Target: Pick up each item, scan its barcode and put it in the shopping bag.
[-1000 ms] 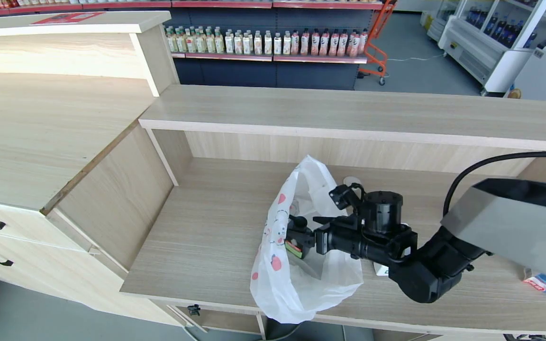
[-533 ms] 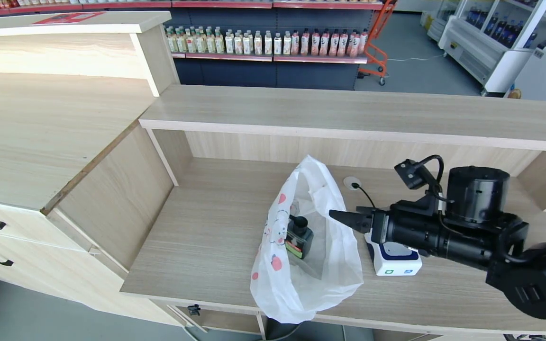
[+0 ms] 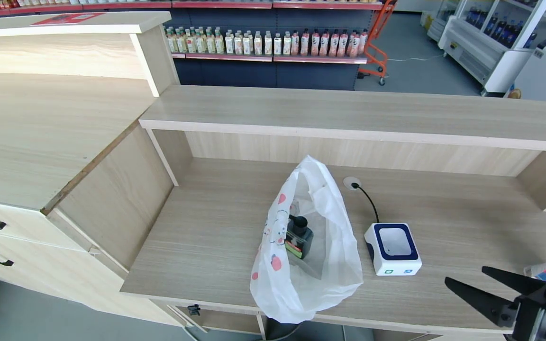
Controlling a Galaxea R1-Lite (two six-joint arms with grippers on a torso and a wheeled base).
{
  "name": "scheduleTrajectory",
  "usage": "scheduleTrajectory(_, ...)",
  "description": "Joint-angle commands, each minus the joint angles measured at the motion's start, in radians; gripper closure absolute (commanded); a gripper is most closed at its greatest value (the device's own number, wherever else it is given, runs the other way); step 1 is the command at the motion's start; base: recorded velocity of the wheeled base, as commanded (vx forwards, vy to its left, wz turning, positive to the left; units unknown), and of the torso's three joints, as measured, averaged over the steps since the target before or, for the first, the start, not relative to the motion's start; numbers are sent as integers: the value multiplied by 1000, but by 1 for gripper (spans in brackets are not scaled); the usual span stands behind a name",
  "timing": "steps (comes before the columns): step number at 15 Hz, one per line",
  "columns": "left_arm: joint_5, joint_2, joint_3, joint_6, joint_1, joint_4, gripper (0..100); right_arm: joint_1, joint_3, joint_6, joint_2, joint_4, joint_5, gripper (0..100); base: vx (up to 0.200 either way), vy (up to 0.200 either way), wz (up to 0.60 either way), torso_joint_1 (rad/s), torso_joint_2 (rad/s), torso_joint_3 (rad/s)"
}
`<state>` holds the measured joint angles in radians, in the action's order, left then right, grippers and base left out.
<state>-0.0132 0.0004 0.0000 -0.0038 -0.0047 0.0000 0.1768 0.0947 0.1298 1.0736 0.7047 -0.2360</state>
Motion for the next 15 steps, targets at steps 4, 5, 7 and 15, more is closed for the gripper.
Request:
scheduleTrajectory(4,-1,0,0,-1,0,0,0,-204,-92,-88,-1005,-680,147,0,0,0,0,0,0,0)
scheduleTrajectory(5,-1,0,0,-1,0,0,0,-184,-92,-105,-1072,-683,142,0,0,0,0,0,0,0)
scheduleTrajectory(7,-1,0,0,-1,0,0,0,-177,-95,-159,-1074,-685,179,0,0,0,0,0,0,0)
scheduleTrajectory(15,-1,0,0,-2,0,0,0,-177,-95,-142,-1074,-700,208,0,0,0,0,0,0,0)
